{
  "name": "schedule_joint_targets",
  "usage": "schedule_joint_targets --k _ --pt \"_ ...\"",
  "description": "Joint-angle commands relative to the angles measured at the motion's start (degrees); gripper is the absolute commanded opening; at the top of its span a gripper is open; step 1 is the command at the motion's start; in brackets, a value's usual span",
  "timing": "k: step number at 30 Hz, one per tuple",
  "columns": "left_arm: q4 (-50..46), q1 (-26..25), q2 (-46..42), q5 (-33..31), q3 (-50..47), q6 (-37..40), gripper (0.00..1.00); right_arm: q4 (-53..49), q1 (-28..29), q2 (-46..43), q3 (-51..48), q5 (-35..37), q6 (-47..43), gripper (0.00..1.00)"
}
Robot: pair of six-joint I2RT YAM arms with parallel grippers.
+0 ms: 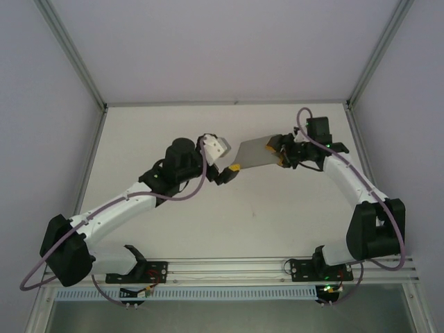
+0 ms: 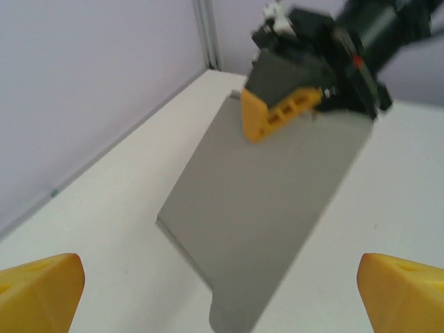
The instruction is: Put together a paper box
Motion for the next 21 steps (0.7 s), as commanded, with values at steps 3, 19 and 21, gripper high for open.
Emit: schedule_joint_targets --k 3,19,21 --pt "-6.3 -4.9 0.5 -7.0 1.8 14.8 1.00 -3.5 -2.9 -0.7 0.4 -11.6 10.1 0.49" --pt "2.4 -8.2 13.7 -20.7 4.3 25.6 0.96 -10.4 -3.4 3.7 3.2 -18.7 12.3 0.49" --pt "2.3 -8.1 15.2 -20.7 5.1 26.3 0.86 -10.6 -3.3 4.2 3.2 -19.6 12.3 0.50"
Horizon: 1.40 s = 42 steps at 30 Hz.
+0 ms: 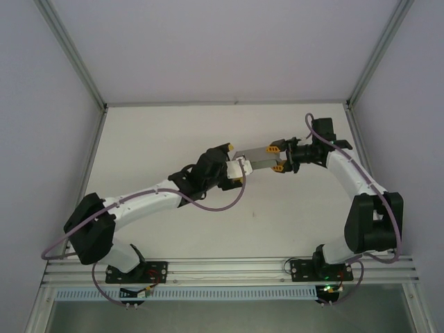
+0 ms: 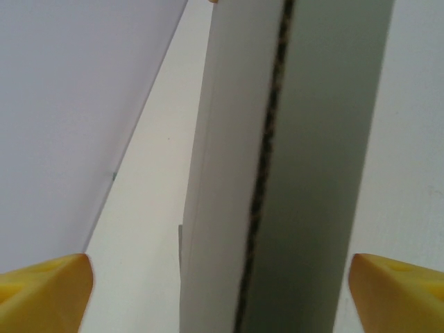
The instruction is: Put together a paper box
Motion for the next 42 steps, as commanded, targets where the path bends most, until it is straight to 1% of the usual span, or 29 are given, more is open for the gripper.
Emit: schedule_joint_targets --k 1,6,10,12,14,15,17,19,20,22,23,24,25,26,27,29,30,31,32,33,34,36,38,39,42 --pt "2.3 -0.4 2.3 -1.1 2.3 2.6 0.81 -2.4 -0.3 0.9 1.7 -3.6 0.0 0.50" --pt "3.5 -0.4 3.8 -1.7 2.8 3.0 0.59 -5.7 -0.2 1.9 2.7 -3.7 -2.9 0.51" --pt "3.3 -0.4 3.9 -2.0 2.9 3.0 0.49 -6.4 -0.3 2.5 2.9 -3.7 -3.6 0.52" --pt "3.1 -0.4 3.8 -2.4 3.0 3.1 0.46 -6.5 -0.2 2.6 2.9 -3.7 -3.8 0.54" --pt "2.8 -0.4 3.6 -2.7 2.8 3.1 0.45 -6.7 -0.3 2.8 3.0 -3.9 -4.0 0.54" --pt "2.9 -0.5 3.4 -2.7 2.8 3.2 0.41 -6.6 -0.3 2.9 3.0 -4.0 -4.0 0.54" --pt "3.2 -0.4 3.1 -2.8 2.6 3.1 0.40 -6.8 -0.2 2.8 3.0 -4.2 -4.2 0.53" --pt "3.1 -0.4 2.8 -2.7 2.5 3.0 0.39 -7.1 -0.3 2.6 3.1 -4.0 -4.6 0.57" --pt "2.8 -0.3 2.5 -2.4 2.5 3.0 0.38 -7.2 -0.2 2.4 3.1 -3.8 -4.9 0.61" --pt "2.4 -0.3 2.1 -2.3 2.5 2.7 0.36 -7.6 -0.3 1.8 3.1 -3.2 -5.3 0.65" --pt "1.5 -0.2 1.8 -2.0 2.6 2.6 0.35 -7.8 -0.3 1.4 3.1 -2.8 -5.7 0.71" --pt "-0.1 -0.1 1.4 -1.5 2.9 2.4 0.35 -8.0 -0.2 1.0 3.2 -2.0 -6.3 0.81" --pt "-3.0 0.2 1.0 -0.4 3.7 2.1 0.35 -8.6 -0.4 0.6 3.5 -0.8 -7.7 0.91" --pt "-7.4 0.6 0.7 1.3 5.0 1.2 0.35 -10.2 -0.5 0.0 4.4 2.2 -10.2 1.00" --pt "-12.3 1.2 0.6 3.3 6.8 0.3 0.35 -12.3 -0.5 -0.9 5.6 6.9 -13.5 1.00" --pt "-25.3 3.1 1.2 10.1 11.2 -1.6 0.34 -13.3 -0.5 -3.9 7.0 20.0 -20.2 1.00" --pt "-30.2 4.2 1.6 13.3 13.3 -2.1 0.34 -12.0 -0.5 -6.0 6.3 26.2 -22.4 1.00" --pt "-34.1 5.3 2.3 15.5 15.2 -2.8 0.34 -8.6 -0.6 -8.4 4.6 31.4 -25.1 1.00" --pt "-37.6 6.2 3.0 17.1 16.7 -2.6 0.34 -5.4 -0.5 -10.8 2.6 35.6 -26.6 1.00" --pt "-40.3 6.7 3.8 17.3 18.3 -3.1 0.34 -1.9 -0.4 -13.1 0.4 38.4 -28.9 1.00" --pt "-44.0 7.1 4.8 17.4 20.1 -3.3 0.34 2.1 -0.5 -15.6 -2.0 40.3 -32.1 1.00" --pt "-51.6 7.3 7.3 16.7 23.5 -2.5 0.37 6.1 -0.4 -19.2 -4.9 43.6 -35.2 1.00" --pt "-59.7 7.4 10.4 17.7 26.7 -1.0 0.38 8.1 -0.5 -22.1 -6.6 42.0 -40.8 1.00" --pt "-61.8 7.4 11.7 17.5 27.5 -0.6 0.38 8.5 -0.4 -23.3 -7.0 40.5 -43.5 1.00" --pt "-63.7 7.4 15.8 15.1 29.8 -2.6 0.36 7.6 0.3 -25.3 -7.7 36.3 -50.2 1.00"
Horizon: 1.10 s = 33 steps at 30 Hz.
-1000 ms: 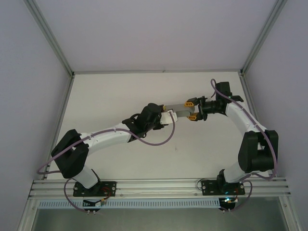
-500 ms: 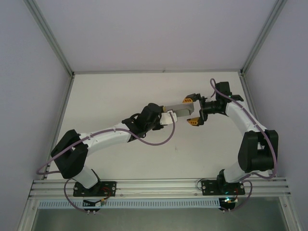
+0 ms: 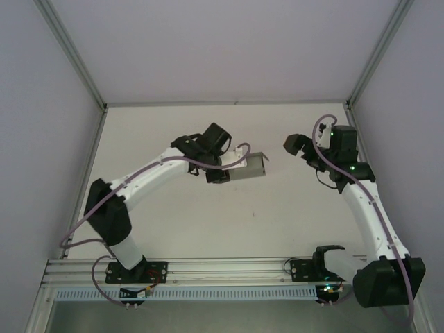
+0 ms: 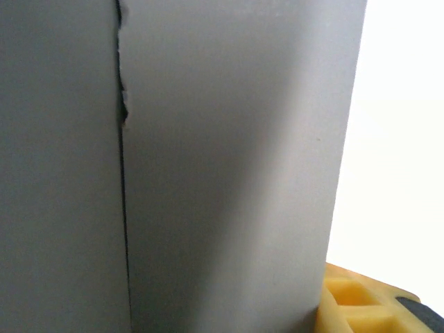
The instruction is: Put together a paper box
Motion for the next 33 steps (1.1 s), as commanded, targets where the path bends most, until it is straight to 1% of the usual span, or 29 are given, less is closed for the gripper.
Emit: schedule_joint_targets --k 1,3,7,10,13,16,18,21,23,25,28,32,33 --pt "-11.8 -0.1 4.7 -0.1 2.4 -1.5 0.36 2.0 0.9 -1.4 -0.8 -2.2 -12.7 1.00" --pt "-12.0 -0.1 6.5 -0.4 3.5 -2.4 0.36 1.3 1.8 -1.2 -0.9 -4.1 -14.2 1.00" --pt "-10.6 -0.1 8.6 0.0 4.2 -4.0 0.37 3.3 4.3 1.6 -1.9 -6.0 -15.5 1.00" --pt "-8.6 -0.1 9.6 -0.3 3.2 -4.9 0.37 2.6 6.9 5.1 -1.1 -6.4 -18.9 0.96" --pt "-7.3 -0.2 10.6 -0.3 2.5 -6.7 0.37 1.0 10.3 8.9 0.2 -5.4 -24.2 0.88" --pt "-6.1 -0.2 10.5 1.1 1.4 -6.8 0.37 0.1 12.3 12.4 0.8 -5.7 -28.5 0.80" --pt "-5.5 -0.2 10.1 1.3 0.8 -6.9 0.38 -0.4 13.4 14.4 1.4 -7.4 -30.4 0.72" --pt "-5.5 -0.2 9.6 1.7 0.4 -6.8 0.38 -0.9 14.9 17.0 2.3 -5.3 -32.6 0.61" --pt "-5.7 -0.2 9.5 1.7 0.2 -6.7 0.37 -0.9 15.3 18.3 2.9 -4.5 -33.3 0.51" --pt "-5.9 -0.2 9.6 1.7 0.5 -6.8 0.38 -1.0 15.6 19.2 3.5 -4.9 -34.3 0.50" --pt "-5.7 -0.2 9.4 1.9 0.4 -6.8 0.37 -1.9 15.8 20.5 4.4 -5.5 -35.8 0.41" --pt "-5.2 -0.2 9.3 1.5 0.2 -6.8 0.37 -3.6 15.9 21.7 5.4 -5.3 -36.3 0.34" --pt "-5.2 -0.2 9.3 1.6 0.2 -6.7 0.37 -3.8 16.0 21.8 5.6 -4.7 -36.1 0.31"
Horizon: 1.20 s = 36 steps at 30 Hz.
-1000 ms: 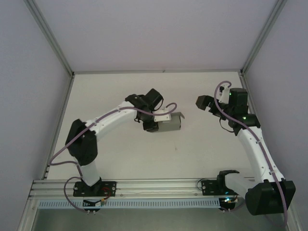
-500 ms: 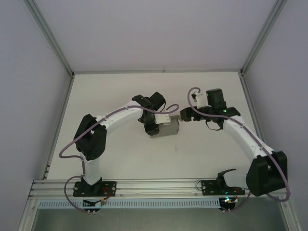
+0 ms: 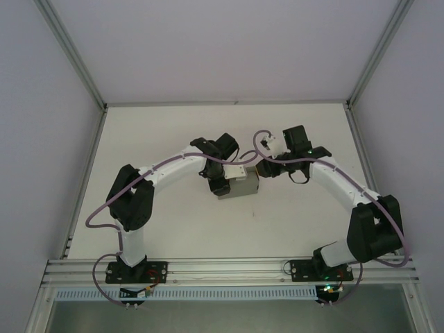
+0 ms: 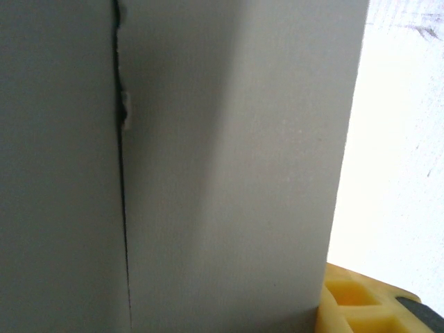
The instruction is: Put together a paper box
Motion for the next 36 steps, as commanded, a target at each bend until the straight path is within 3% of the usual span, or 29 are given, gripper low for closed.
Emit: schedule_joint_targets --k 1,10,15,22,24,27,36 --pt "-0.4 -0.2 -0.5 0.8 -1.1 -0.5 0.37 -2.3 0.6 1.0 2.0 0.1 -1.5 0.30" --pt "-0.1 -0.2 -1.0 0.7 -1.2 -0.2 0.37 -2.9 2.3 2.4 2.6 3.0 -1.3 0.23" --pt "0.9 -0.2 -1.5 0.4 -1.5 -0.4 0.37 -2.4 3.4 1.7 2.6 5.1 0.4 0.08" --pt "3.0 -0.2 -1.6 -0.2 -2.1 -1.4 0.37 -3.4 7.5 -1.3 1.3 12.9 16.5 0.00" --pt "3.3 -0.1 -1.4 -0.2 -2.2 -1.5 0.37 -0.9 8.4 -1.9 -1.2 15.6 23.6 0.00" --pt "3.7 -0.2 -1.2 -0.9 -2.3 -1.7 0.37 7.7 10.5 -4.1 -8.0 19.2 26.4 0.00" --pt "4.6 -0.2 -1.4 -1.4 -3.1 -2.1 0.38 24.5 12.7 -8.3 -21.1 24.2 17.6 0.00"
